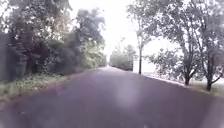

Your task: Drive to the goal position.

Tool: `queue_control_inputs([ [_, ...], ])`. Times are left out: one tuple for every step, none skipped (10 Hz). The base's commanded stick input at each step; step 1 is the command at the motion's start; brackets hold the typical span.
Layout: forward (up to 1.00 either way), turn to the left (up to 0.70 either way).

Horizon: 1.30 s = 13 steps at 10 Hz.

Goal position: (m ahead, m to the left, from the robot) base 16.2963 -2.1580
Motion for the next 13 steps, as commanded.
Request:
queue_control_inputs([
  [1.0,0.0],
  [1.0,0.0],
  [1.0,0.0],
  [1.0,0.0],
  [1.0,0.0],
  [1.0,0.0],
  [1.0,0.0],
  [1.0,0.0],
  [1.0,0.0],
  [1.0,0.0],
  [1.0,0.0],
  [1.0,0.0],
  [1.0,0.0],
])
